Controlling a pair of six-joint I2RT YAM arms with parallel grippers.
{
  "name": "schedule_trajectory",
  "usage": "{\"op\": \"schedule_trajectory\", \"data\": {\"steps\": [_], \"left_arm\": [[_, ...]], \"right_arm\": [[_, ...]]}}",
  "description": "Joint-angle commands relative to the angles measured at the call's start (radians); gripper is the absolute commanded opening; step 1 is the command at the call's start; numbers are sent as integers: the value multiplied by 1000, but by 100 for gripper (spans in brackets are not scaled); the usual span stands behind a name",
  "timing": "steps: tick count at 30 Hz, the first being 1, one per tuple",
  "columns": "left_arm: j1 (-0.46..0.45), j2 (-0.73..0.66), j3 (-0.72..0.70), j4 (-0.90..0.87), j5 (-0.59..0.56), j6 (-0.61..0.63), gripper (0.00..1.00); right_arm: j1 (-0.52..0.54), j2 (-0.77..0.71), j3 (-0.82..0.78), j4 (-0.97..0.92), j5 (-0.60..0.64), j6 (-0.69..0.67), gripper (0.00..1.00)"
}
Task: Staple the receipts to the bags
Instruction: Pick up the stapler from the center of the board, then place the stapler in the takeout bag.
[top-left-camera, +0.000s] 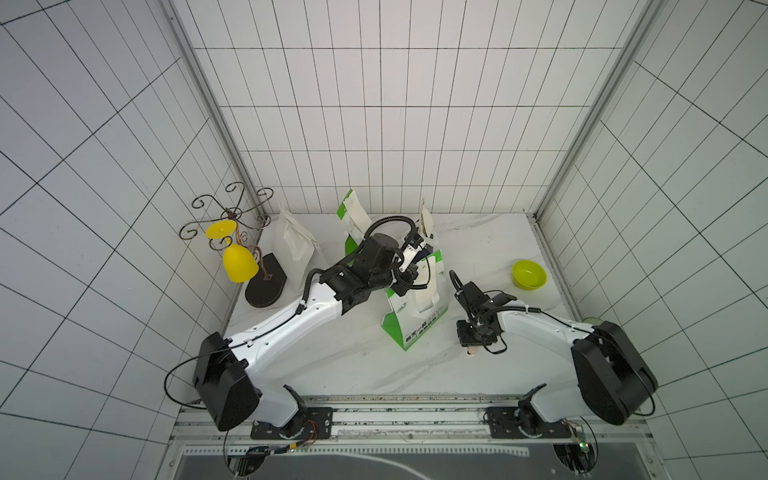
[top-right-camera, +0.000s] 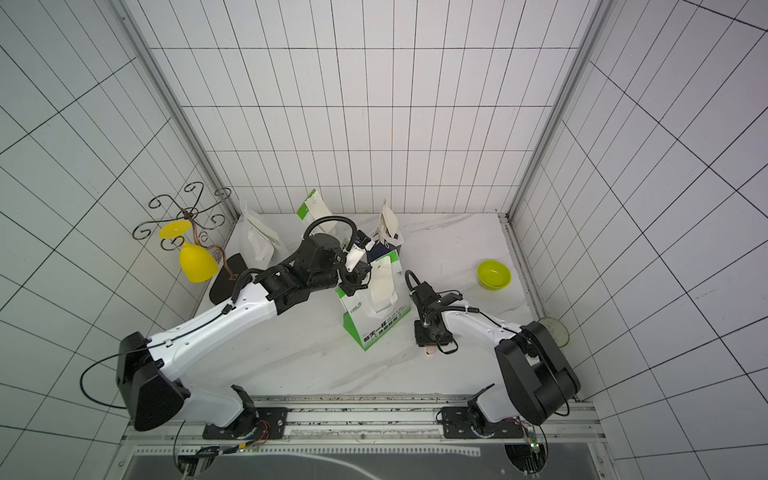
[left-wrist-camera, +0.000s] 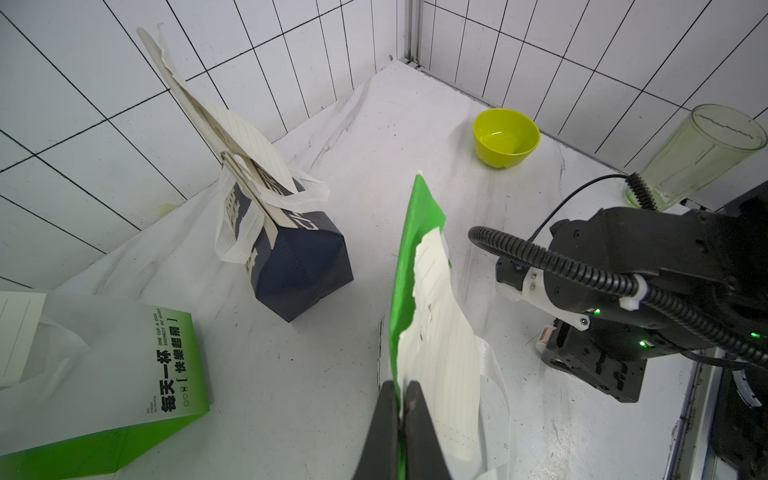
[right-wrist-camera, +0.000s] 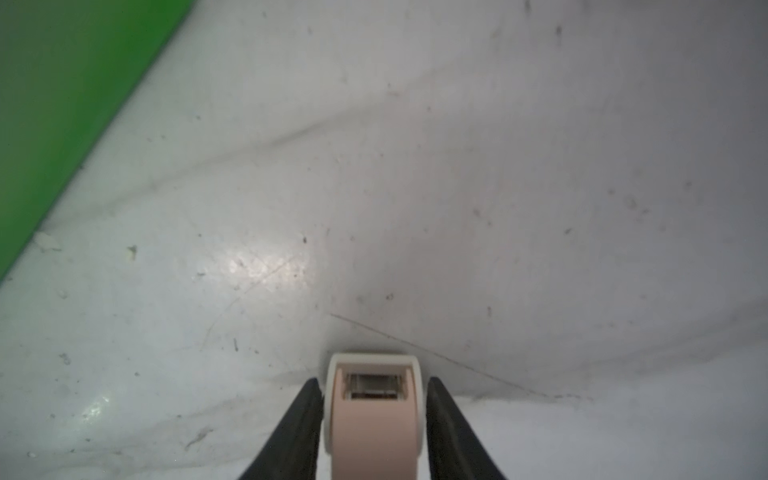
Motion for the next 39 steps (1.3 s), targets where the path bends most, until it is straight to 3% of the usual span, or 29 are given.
{"op": "schedule_trajectory", "data": {"steps": [1, 5, 11, 16, 22, 30, 39], "left_arm": [[-2, -1, -20, -70, 15, 13, 0], [-3, -1, -21, -72, 12, 15, 0], [-3, 5, -19, -73, 14, 15, 0], [-2, 5, -20, -73, 14, 20, 0], [-2, 4, -20, -74, 14, 26, 0], [-3, 3, -18, -64, 27, 27, 0], [0, 2, -15, -58, 35, 16, 0]], "right_arm": [[6, 22, 100, 25, 17, 12, 39], [5, 24, 99, 29, 18, 13, 21], [8, -12, 54, 60, -7, 20, 25], [8, -93, 51, 95, -10, 14, 0], [25, -316, 91, 184, 36, -26, 0], [65, -564, 37, 603, 29, -97, 0], [91, -591, -45, 1116, -29, -175, 0]]}}
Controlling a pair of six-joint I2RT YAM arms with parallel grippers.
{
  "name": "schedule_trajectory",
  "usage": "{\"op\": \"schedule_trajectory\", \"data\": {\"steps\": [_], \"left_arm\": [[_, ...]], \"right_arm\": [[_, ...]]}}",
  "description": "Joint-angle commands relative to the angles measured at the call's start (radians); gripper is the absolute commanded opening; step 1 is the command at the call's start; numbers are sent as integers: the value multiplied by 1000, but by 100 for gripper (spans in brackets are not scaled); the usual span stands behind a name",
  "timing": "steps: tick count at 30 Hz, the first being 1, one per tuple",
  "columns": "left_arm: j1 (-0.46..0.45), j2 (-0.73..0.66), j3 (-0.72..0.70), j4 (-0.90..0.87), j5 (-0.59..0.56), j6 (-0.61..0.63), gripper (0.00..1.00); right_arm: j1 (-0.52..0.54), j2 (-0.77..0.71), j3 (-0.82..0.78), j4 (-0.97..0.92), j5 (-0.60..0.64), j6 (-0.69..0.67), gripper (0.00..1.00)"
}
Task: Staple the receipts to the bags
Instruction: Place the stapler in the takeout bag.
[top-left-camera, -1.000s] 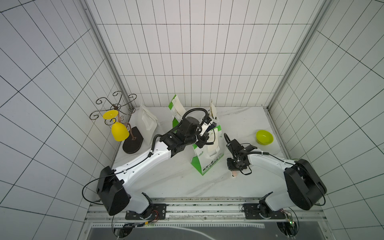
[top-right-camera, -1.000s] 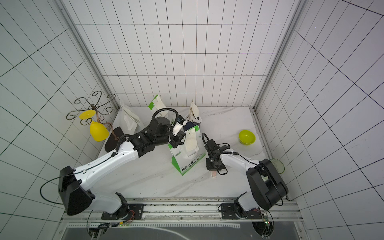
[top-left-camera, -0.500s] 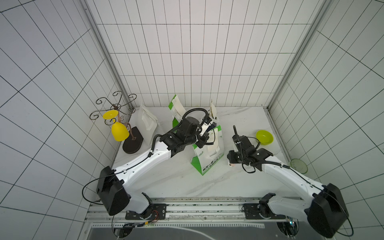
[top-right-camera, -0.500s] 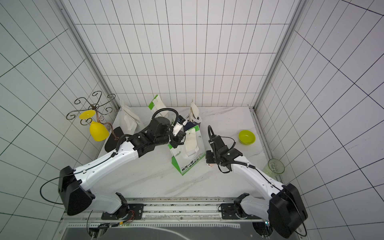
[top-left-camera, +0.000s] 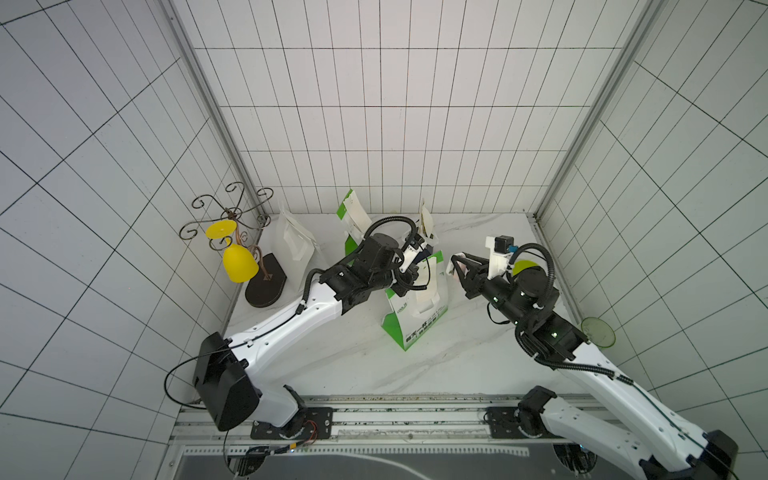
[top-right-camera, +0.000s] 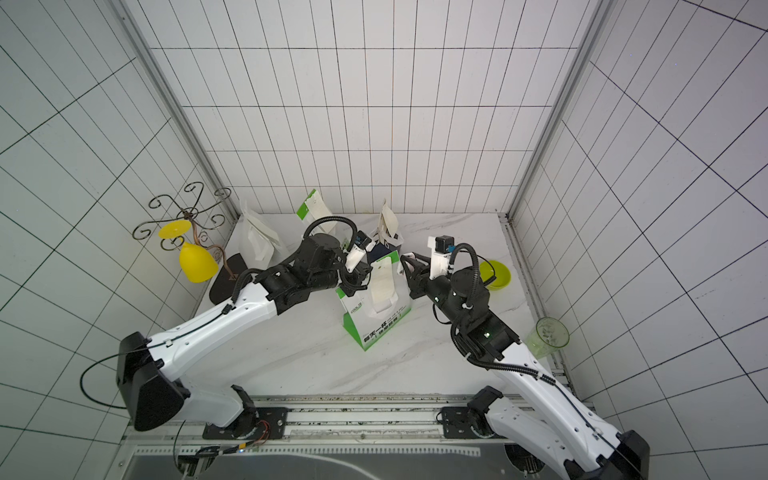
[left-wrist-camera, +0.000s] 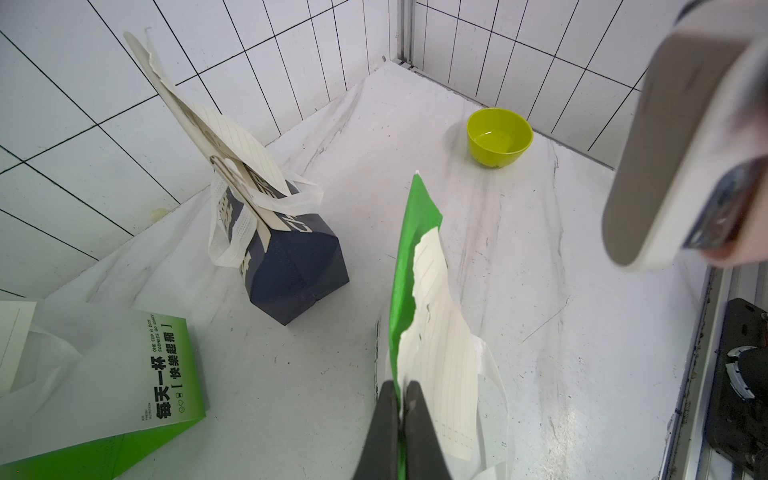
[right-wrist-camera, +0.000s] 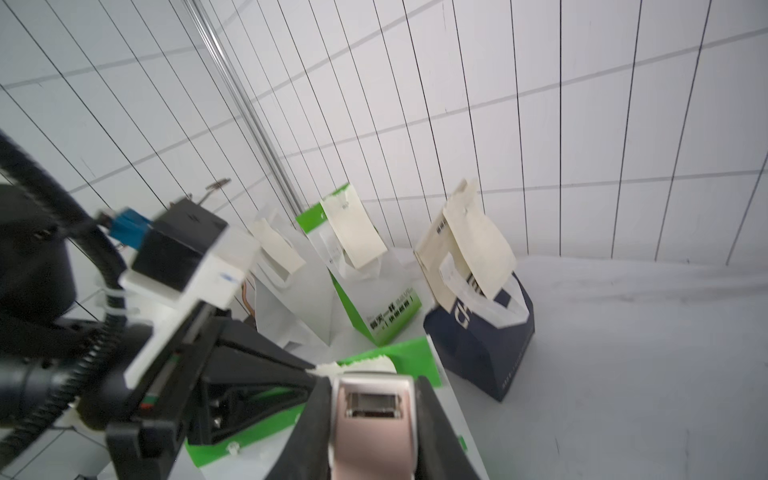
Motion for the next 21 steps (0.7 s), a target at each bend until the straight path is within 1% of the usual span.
{"op": "schedule_trajectory", "data": {"steps": [1, 5, 12, 16, 21], "left_arm": [[1, 1, -13, -59, 18, 3, 0], [1, -1, -14, -57, 23, 3, 0], [4, -3, -15, -55, 27, 7, 0], [4, -2, -15, -56, 26, 6, 0], [5, -6, -15, -55, 26, 7, 0]], "right_arm": [[11, 12, -66, 319, -41, -44, 0], [12, 78, -97, 473, -74, -55, 0], [15, 198, -97, 625, -118, -46, 0], [39, 253, -82, 635, -98, -67, 0], [54, 304, -88, 643, -83, -61, 0]]}}
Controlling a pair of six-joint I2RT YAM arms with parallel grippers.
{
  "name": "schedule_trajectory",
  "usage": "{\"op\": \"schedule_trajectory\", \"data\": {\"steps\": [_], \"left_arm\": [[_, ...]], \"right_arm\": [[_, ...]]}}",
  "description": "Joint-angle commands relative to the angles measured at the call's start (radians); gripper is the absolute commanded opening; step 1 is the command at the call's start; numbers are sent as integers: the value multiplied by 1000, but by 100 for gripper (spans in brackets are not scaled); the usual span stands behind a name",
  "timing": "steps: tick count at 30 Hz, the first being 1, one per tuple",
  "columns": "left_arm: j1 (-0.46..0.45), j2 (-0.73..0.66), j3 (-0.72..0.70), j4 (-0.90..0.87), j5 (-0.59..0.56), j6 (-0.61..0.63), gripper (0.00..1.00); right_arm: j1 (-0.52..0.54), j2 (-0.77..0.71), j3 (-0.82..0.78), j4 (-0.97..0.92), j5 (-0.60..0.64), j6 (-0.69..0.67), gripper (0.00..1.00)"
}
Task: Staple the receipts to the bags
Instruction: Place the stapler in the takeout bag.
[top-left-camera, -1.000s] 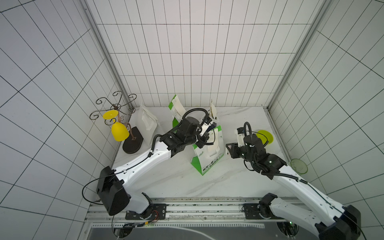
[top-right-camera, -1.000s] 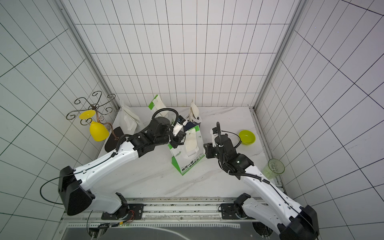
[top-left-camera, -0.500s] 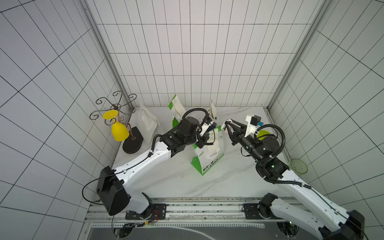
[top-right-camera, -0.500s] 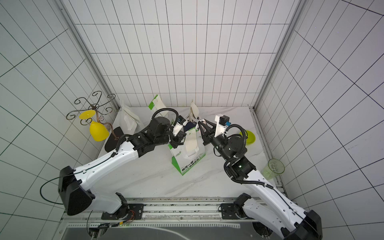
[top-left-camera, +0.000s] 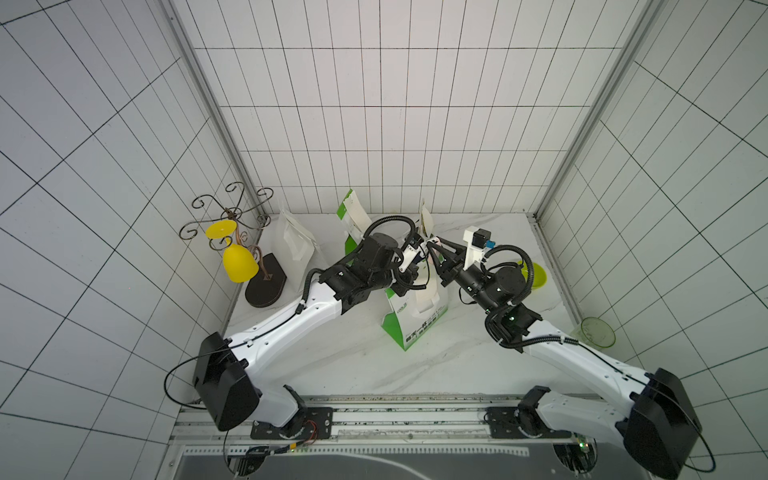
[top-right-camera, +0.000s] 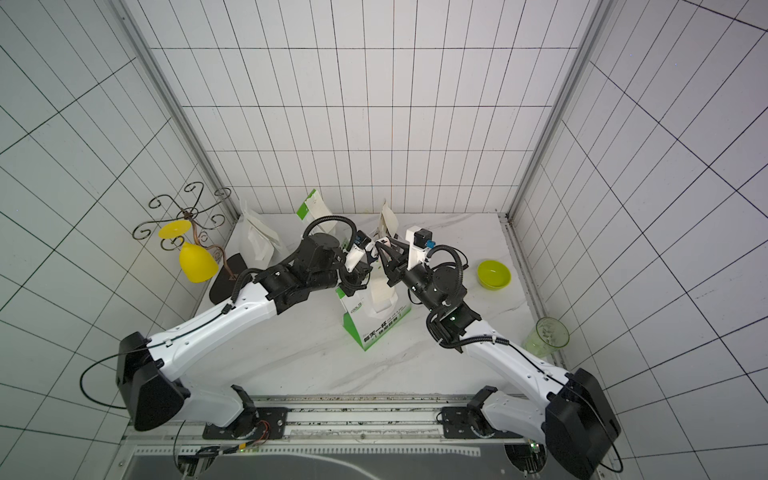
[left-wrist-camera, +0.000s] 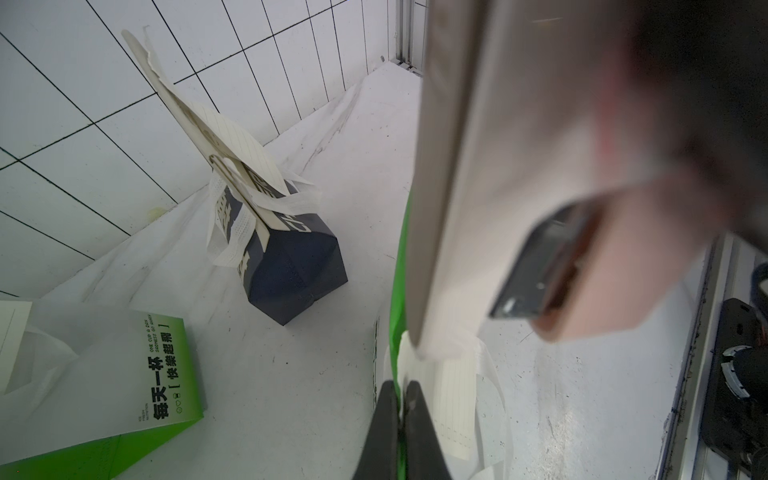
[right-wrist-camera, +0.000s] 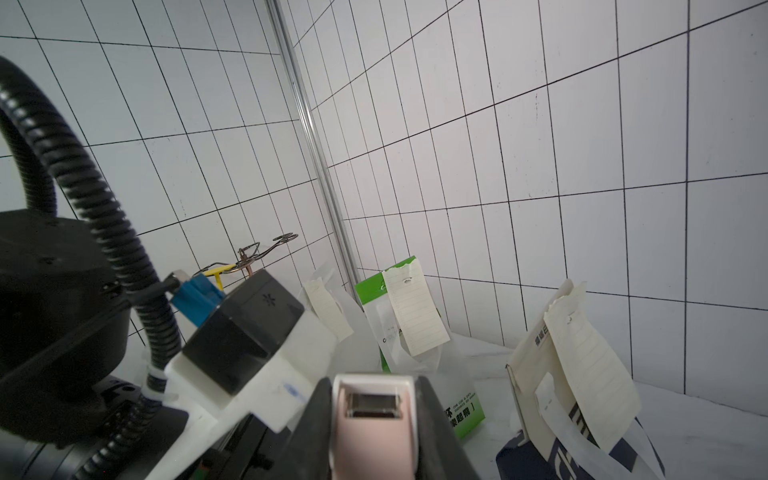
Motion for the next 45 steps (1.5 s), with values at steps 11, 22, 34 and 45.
{"op": "schedule_trajectory", "data": {"steps": [11, 22, 34, 45], "left_arm": [[1, -5, -19, -51, 29, 13, 0], [2, -5, -21, -45, 12, 9, 0], [4, -12, -24, -39, 2, 10, 0], [3, -45, -54, 0, 26, 37, 0]], "right_arm": [[25, 56, -38, 67, 56, -22, 0], [43, 52, -29, -9, 72, -16, 0], [61, 29, -51, -71, 145, -46, 0], [59, 3, -80, -106, 169, -52, 0]]}}
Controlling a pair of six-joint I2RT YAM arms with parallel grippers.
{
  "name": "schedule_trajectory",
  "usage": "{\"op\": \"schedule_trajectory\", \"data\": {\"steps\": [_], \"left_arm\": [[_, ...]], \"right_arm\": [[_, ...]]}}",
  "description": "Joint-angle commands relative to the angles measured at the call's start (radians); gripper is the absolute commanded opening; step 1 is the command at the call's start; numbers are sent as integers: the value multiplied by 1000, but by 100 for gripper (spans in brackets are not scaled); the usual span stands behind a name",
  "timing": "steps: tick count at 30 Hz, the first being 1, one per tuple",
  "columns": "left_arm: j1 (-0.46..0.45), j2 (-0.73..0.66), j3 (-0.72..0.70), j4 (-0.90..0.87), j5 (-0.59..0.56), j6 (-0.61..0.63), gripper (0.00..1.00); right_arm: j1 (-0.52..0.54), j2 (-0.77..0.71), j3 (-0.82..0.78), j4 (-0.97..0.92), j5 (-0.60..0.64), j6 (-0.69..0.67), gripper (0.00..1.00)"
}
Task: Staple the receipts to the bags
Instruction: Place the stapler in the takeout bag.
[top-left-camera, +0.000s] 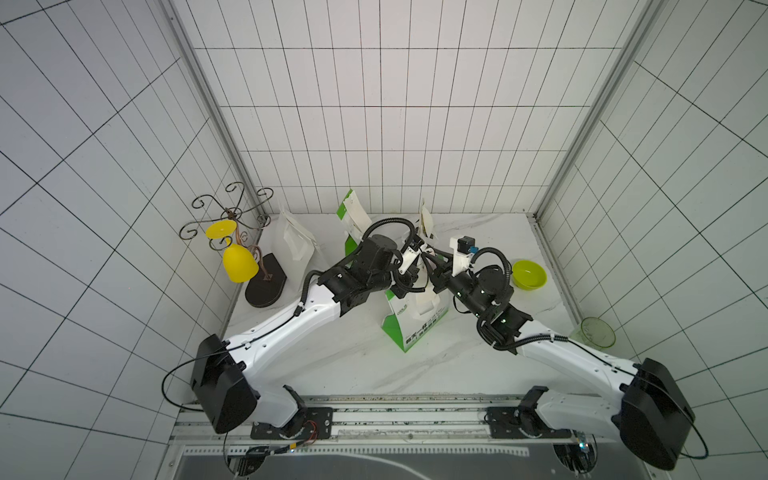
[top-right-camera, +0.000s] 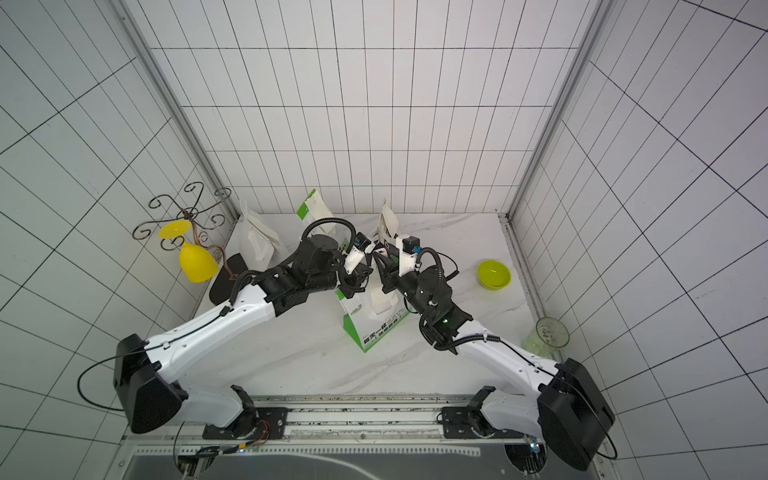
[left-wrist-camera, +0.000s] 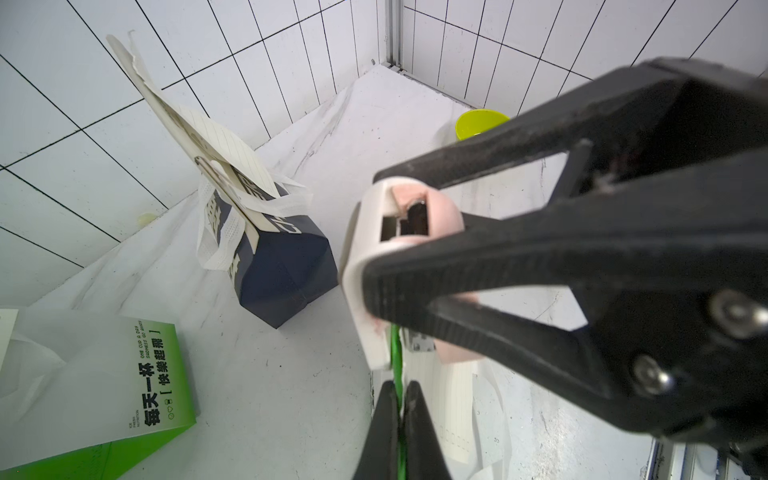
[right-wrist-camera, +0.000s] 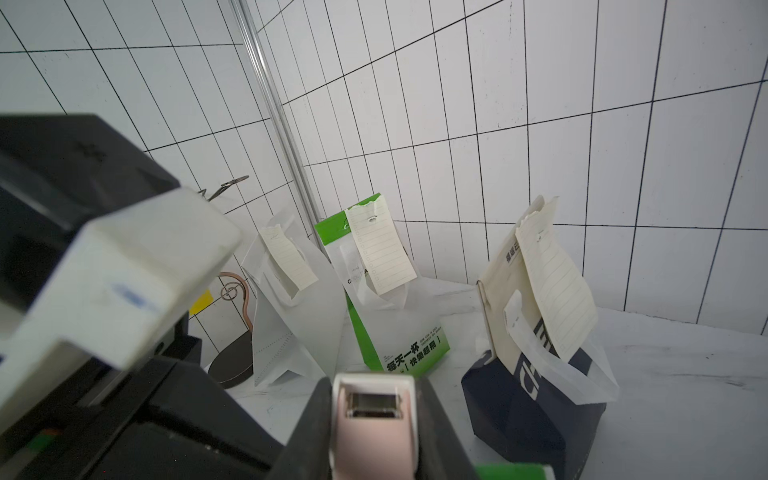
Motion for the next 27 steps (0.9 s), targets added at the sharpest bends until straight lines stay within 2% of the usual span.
{"op": "schedule_trajectory", "data": {"steps": [1, 17, 20, 24, 27], "left_arm": [[4, -27, -32, -13, 7, 30, 0], [4, -48, -49, 5, 32, 68, 0], [4, -49, -50, 5, 32, 74, 0], [3, -51, -50, 0, 35, 83, 0], [4, -55, -51, -4, 36, 90, 0]], "right_arm": [[7, -32, -56, 0, 30, -19, 0], [2, -43, -77, -85, 45, -11, 0], [2, -49, -84, -90, 36, 3, 15], [3, -70, -79, -130, 14, 13, 42], [4, -106, -84, -152, -2, 13, 51]]}}
